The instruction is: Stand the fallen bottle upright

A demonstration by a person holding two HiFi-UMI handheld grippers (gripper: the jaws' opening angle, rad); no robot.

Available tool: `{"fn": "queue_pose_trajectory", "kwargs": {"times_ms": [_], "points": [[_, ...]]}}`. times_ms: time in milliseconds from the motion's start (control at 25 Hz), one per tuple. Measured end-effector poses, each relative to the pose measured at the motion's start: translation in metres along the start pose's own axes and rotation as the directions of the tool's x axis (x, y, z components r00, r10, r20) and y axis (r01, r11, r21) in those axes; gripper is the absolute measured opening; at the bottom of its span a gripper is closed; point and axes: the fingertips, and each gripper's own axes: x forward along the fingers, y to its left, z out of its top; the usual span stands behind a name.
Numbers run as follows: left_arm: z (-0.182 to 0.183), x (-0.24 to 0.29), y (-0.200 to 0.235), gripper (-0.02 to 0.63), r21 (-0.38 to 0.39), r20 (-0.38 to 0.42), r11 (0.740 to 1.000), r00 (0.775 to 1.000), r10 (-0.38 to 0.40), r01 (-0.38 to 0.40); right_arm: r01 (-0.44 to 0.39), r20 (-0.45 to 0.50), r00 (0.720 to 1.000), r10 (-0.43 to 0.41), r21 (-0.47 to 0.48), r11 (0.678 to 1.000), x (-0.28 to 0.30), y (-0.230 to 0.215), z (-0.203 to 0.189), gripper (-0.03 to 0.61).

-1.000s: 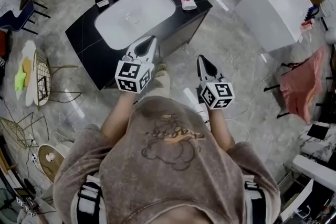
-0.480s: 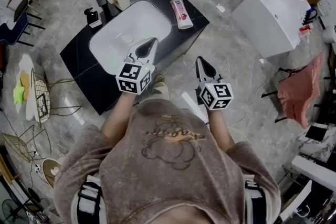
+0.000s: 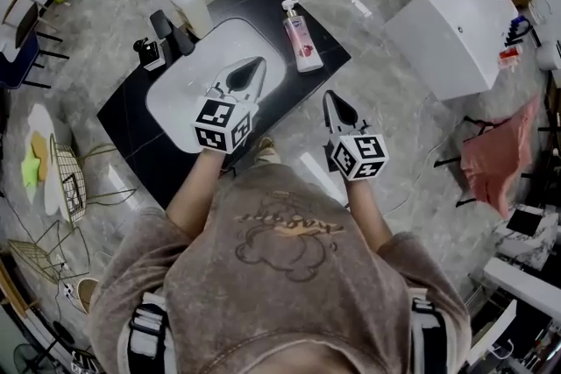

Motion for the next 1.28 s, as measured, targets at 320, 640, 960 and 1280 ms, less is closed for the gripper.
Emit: {"fn": "queue_pose_trajectory", "kwargs": {"times_ms": [320, 640, 960, 1280], "points": [[0.004, 0.043, 0.029, 0.018, -0.011, -0.016, 0.999, 0.999, -0.031, 0.031, 0.025, 0.001, 1.0, -0.025, -0.008, 1.0, 0.049, -0.025, 0.02, -0.003], [0.007, 0.068, 0.035, 0.018, -0.007, -0.038, 0.998, 0.998, -0.057, 0.057, 0.032, 0.014, 0.999, -0.032, -0.007, 0.999, 0.071, -0.038, 0.037, -0.003], [0.006, 0.077, 0.031, 0.018, -0.015, -0.043, 0.999, 0.999, -0.033, 0.033, 0.019, 0.016, 1.0, -0.019, 0.013, 1.0, 0.081, -0.053, 0.04, -0.003], [0.002, 0.084, 0.025, 0.018, -0.006, -0.037, 1.0, 0.999, 0.008, -0.008, -0.002, 0.017, 1.0, 0.002, 0.011, 1.0, 0.087, -0.066, 0.041, -0.003]]}}
